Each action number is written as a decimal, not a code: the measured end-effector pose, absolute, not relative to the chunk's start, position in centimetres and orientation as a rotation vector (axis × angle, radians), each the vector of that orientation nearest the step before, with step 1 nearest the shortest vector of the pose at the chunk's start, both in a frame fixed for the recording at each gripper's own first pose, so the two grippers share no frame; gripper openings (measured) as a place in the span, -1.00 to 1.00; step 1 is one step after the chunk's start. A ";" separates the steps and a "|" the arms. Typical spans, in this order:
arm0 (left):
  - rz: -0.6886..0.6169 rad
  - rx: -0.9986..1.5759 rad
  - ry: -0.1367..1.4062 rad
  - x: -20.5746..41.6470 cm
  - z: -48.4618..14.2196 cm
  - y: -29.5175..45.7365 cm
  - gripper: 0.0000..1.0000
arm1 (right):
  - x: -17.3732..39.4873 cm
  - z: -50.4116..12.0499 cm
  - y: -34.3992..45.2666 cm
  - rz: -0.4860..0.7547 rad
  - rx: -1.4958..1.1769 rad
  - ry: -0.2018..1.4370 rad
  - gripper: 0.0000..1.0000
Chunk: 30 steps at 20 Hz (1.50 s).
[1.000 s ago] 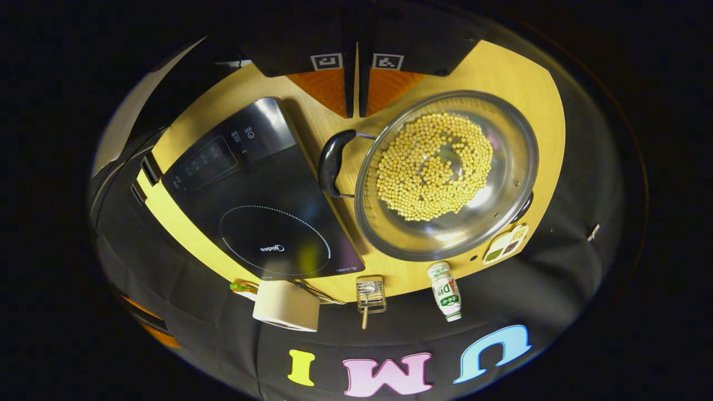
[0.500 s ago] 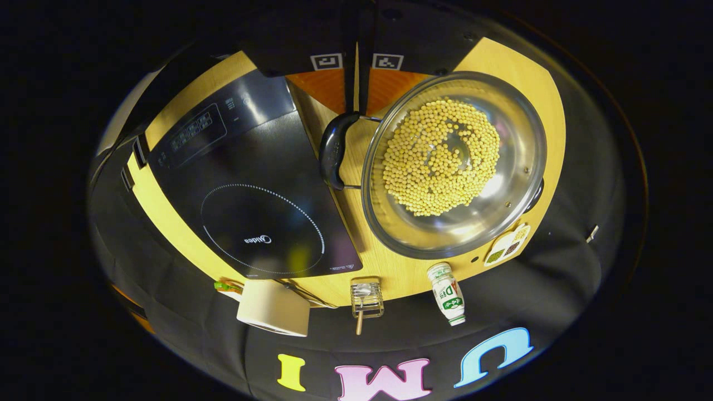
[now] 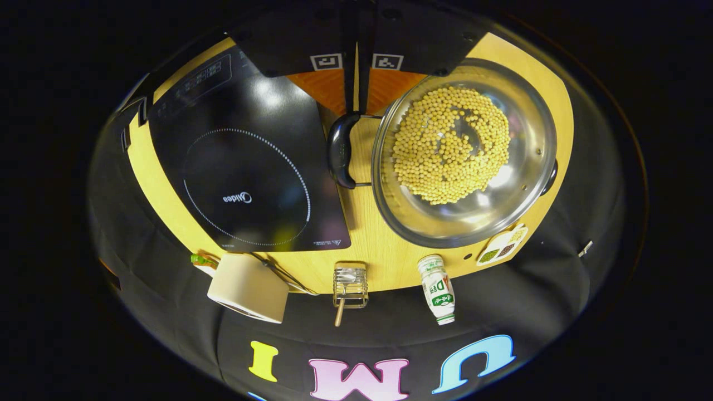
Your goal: First push the handle of the pot to place it horizontally, then grasp the pot with both hands and set it on the induction cooktop.
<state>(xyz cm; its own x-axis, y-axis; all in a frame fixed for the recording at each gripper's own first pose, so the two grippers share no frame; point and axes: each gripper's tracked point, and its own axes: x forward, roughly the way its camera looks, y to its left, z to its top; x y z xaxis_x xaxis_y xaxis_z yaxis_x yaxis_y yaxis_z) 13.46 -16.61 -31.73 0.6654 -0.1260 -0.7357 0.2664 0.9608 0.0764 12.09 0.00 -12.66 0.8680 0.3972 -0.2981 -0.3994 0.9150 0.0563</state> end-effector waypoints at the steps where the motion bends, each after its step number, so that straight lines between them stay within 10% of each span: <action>1: -0.235 0.176 0.808 13.8 -31.7 -16.8 -0.89 | 12.2 -12.6 0.1 0.410 -0.016 0.307 0.97; 19: -0.459 0.033 0.684 13.1 -27.8 -17.6 -0.89 | 10.0 -12.6 2.8 0.200 -0.055 0.326 0.97; 26: -0.336 -0.056 0.446 11.6 -18.8 -8.5 -0.88 | 9.2 -15.5 7.9 0.242 -0.042 0.423 0.97; 30: -0.264 -0.070 0.365 12.0 -15.6 -1.3 0.57 | 9.5 -16.9 13.0 0.293 -0.042 0.462 0.97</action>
